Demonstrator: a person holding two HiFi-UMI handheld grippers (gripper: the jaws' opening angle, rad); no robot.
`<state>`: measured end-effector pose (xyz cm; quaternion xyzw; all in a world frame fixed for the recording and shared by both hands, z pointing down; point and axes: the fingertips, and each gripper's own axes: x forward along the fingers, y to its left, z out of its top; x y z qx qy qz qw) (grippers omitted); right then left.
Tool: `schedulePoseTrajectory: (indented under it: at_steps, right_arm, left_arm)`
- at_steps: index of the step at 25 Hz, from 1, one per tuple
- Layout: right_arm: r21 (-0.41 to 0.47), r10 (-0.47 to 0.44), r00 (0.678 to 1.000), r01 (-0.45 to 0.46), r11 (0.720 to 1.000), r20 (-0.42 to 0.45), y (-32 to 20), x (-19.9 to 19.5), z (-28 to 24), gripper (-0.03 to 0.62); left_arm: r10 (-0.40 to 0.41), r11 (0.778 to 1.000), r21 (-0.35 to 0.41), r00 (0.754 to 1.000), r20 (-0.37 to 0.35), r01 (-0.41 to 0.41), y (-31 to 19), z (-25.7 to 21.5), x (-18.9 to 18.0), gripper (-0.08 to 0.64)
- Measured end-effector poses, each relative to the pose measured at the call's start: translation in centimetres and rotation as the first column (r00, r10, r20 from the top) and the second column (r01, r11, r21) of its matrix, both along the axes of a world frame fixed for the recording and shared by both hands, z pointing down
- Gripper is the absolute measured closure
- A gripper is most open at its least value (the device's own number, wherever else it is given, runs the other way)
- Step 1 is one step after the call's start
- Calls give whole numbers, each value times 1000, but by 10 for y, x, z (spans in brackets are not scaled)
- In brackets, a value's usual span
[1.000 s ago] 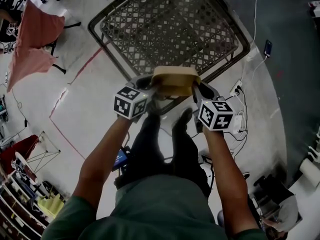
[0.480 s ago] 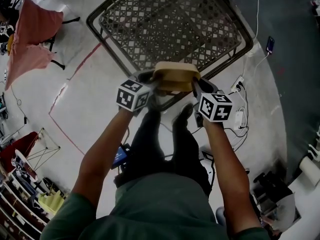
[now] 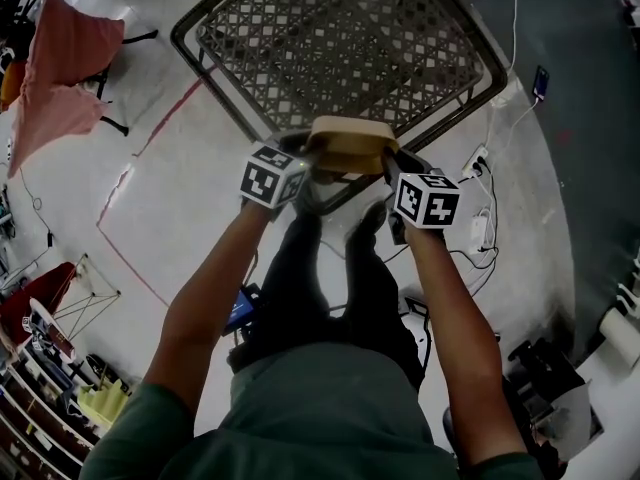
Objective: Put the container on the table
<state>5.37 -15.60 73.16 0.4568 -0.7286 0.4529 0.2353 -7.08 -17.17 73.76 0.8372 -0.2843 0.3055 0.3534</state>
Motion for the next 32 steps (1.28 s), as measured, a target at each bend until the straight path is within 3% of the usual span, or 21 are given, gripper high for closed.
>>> schedulePoseTrajectory:
  at_steps: [32]
  right_arm:
    - [-56, -11, 1000, 10, 998, -21, -4, -11, 27, 554]
  left_arm:
    - [6, 999, -32, 1000, 16, -5, -3, 31, -10, 451]
